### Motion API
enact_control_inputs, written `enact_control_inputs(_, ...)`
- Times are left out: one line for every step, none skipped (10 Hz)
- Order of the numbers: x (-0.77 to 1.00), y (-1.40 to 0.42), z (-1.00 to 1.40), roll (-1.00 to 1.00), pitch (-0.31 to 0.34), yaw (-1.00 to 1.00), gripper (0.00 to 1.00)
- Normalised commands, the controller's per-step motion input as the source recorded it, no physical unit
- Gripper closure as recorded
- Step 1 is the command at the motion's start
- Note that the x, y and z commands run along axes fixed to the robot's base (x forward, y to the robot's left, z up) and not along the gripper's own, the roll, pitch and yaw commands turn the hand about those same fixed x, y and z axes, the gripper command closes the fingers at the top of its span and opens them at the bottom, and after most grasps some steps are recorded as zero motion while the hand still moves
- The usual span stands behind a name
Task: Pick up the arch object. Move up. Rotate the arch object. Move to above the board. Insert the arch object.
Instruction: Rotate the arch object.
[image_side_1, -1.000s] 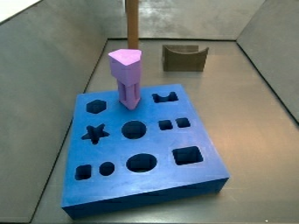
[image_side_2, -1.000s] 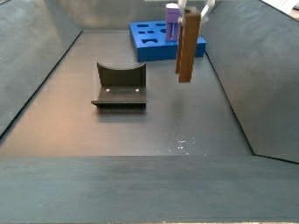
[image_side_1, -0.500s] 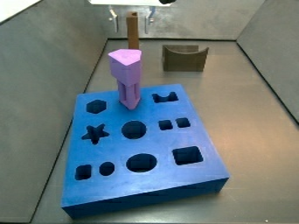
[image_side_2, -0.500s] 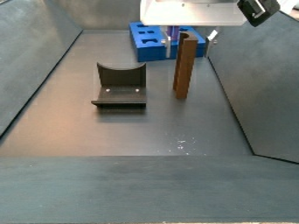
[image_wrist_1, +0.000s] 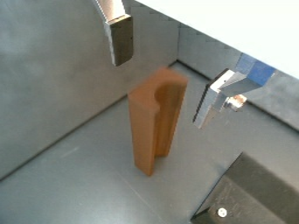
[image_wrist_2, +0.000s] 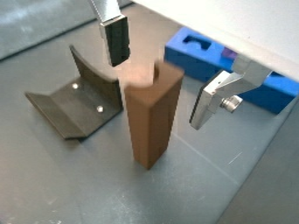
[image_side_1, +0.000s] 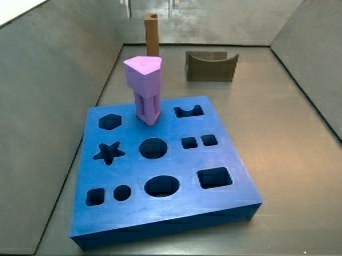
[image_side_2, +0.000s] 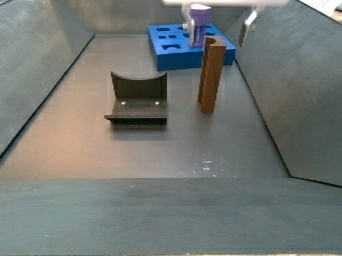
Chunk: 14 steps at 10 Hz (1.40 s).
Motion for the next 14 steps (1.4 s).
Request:
enact_control_inputs(0.0,0.0,0.52,-0.06,0.054,0.03,0.0)
enact_control_inputs(0.01,0.0,0.33,-0.06,0.07,0.03,0.0)
enact_control_inputs(0.0,0.0,0.0,-0.01,0.012,-1.0,0.0)
enact_control_inputs(0.02,0.0,-0.09,-0.01,0.011,-1.0,0.0)
enact_control_inputs(0.03,0.01,-0.05,-0.01,0.009,-1.0,0.0)
enact_control_inputs(0.03,0.01,-0.04,-0.01,0.009,-1.0,0.0)
enact_control_inputs(0.03,0.01,-0.04,-0.01,0.009,-1.0,0.0)
enact_control_inputs(0.03,0.01,-0.03,-0.01,0.009,-1.0,0.0)
enact_control_inputs(0.03,0.01,-0.03,-0.01,0.009,-1.0,0.0)
enact_control_inputs(0.03,0.01,-0.03,-0.01,0.01,-1.0,0.0)
enact_control_inputs(0.03,0.01,-0.03,-0.01,0.01,-1.0,0.0)
enact_control_inputs(0.03,0.01,-0.03,-0.02,0.011,-1.0,0.0)
enact_control_inputs(0.03,0.01,-0.03,-0.02,0.012,-1.0,0.0)
enact_control_inputs(0.03,0.01,-0.03,-0.02,0.013,-1.0,0.0)
